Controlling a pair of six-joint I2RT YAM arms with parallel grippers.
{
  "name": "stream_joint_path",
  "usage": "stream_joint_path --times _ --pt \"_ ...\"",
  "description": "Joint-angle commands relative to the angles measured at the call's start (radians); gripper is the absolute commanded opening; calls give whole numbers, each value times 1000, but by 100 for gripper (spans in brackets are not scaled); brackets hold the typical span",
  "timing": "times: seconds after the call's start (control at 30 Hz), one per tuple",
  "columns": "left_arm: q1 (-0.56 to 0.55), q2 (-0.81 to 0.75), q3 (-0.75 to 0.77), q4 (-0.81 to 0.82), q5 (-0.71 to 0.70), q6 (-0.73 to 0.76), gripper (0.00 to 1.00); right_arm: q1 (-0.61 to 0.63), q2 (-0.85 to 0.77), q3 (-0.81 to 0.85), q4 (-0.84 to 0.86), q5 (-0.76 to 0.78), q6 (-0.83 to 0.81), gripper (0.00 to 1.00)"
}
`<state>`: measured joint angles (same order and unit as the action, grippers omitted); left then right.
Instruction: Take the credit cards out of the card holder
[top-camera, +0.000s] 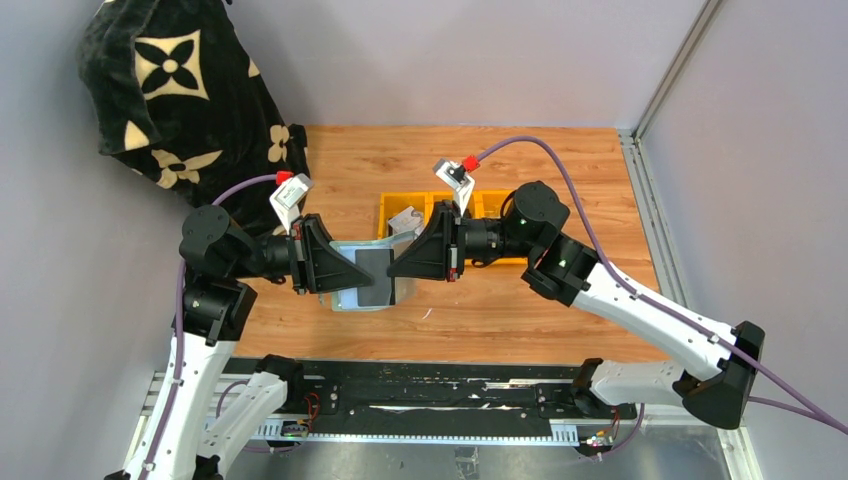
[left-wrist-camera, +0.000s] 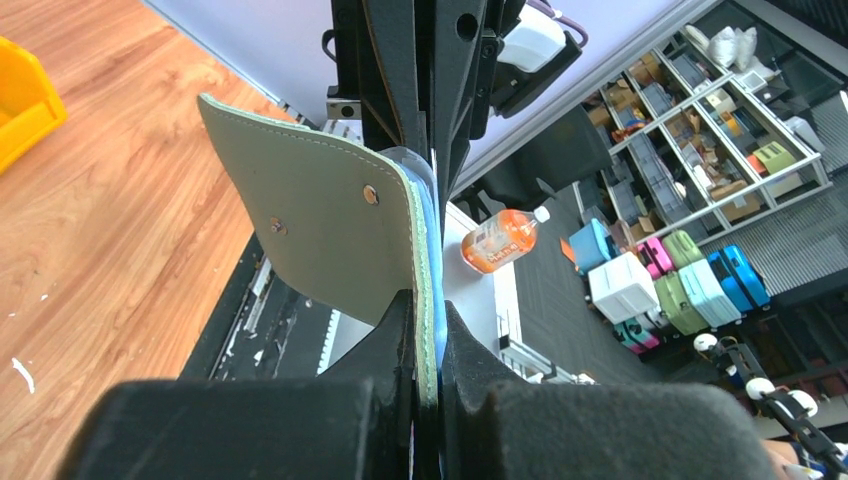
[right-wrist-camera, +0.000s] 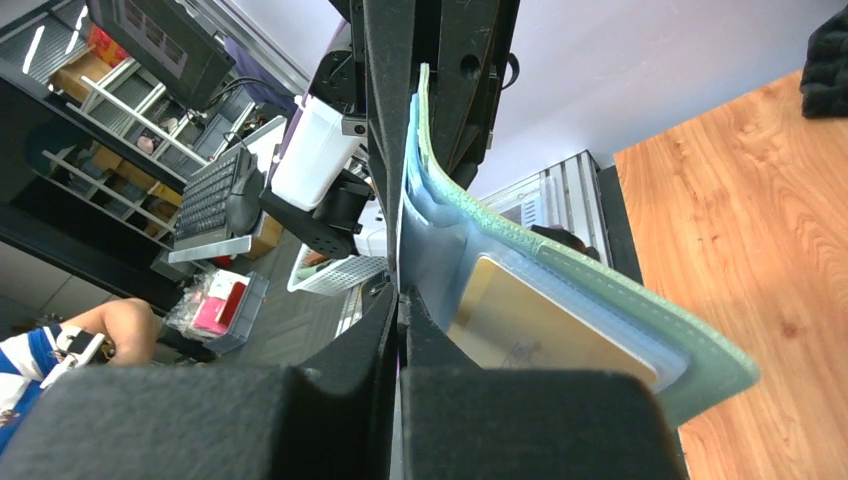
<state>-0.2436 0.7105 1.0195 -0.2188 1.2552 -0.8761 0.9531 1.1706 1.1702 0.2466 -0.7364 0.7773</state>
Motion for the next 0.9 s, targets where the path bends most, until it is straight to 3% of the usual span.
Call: stream_joint_path --times 0.0,0.5,0.7,0.8,0.87 --pt "-2 -4 18 28 16 -23 4 -16 -21 -8 40 -17 10 0" --pt "-2 7 33 18 3 -21 5 -33 -93 -69 36 -13 5 0" --pt "-2 12 42 8 0 -10 2 -55 -101 -59 -7 -8 -11 0" --pt "-2 13 40 1 -26 4 0 -53 -80 -61 53 -22 35 23" --pt "-2 18 40 1 -36 5 0 -53 -47 -61 91 -37 71 31"
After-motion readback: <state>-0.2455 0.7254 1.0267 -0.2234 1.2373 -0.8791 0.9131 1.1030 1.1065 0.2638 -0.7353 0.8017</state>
